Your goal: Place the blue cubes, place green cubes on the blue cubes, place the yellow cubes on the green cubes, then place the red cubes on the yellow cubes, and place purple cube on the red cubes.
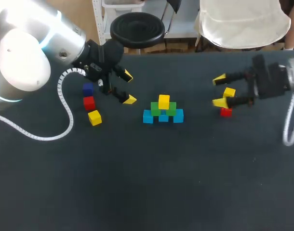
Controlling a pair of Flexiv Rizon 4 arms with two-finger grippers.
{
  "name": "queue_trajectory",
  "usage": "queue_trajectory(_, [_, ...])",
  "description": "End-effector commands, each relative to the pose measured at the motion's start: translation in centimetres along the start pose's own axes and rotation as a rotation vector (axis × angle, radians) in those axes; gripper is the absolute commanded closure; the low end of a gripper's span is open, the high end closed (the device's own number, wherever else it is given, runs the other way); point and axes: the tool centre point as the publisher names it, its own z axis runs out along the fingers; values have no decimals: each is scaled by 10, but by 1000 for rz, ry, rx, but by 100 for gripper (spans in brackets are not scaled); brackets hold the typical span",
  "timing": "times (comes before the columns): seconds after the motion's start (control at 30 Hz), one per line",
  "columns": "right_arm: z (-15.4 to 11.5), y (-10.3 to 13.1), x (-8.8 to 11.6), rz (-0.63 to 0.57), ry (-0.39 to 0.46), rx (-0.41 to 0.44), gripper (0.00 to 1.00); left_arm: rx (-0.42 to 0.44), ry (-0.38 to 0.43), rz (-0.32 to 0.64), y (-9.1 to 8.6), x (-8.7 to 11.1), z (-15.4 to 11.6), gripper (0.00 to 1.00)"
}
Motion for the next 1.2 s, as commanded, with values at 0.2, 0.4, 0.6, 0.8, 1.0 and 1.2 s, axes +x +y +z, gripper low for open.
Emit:
queue_trajectory(0.2, [-45,-22,13,22,-61,29,0,-1,-6,4,0,2,0,0])
queue_trajectory(0.4, [-46,-36,20,57,9,45,0,-1,-6,4,0,2,0,0])
queue_trajectory(0.6, [-39,-47,24,72,69,51,0,-1,-6,4,0,2,0,0])
queue_trajectory(0.8, [-39,-57,36,75,98,49,0,-1,-6,4,0,2,0,0])
queue_trajectory(1.0, [-49,-67,48,78,101,56,0,-1,-6,4,0,2,0,0])
queue_trajectory(1.2, [-50,-70,59,69,117,41,0,-1,-6,4,0,2,0,0])
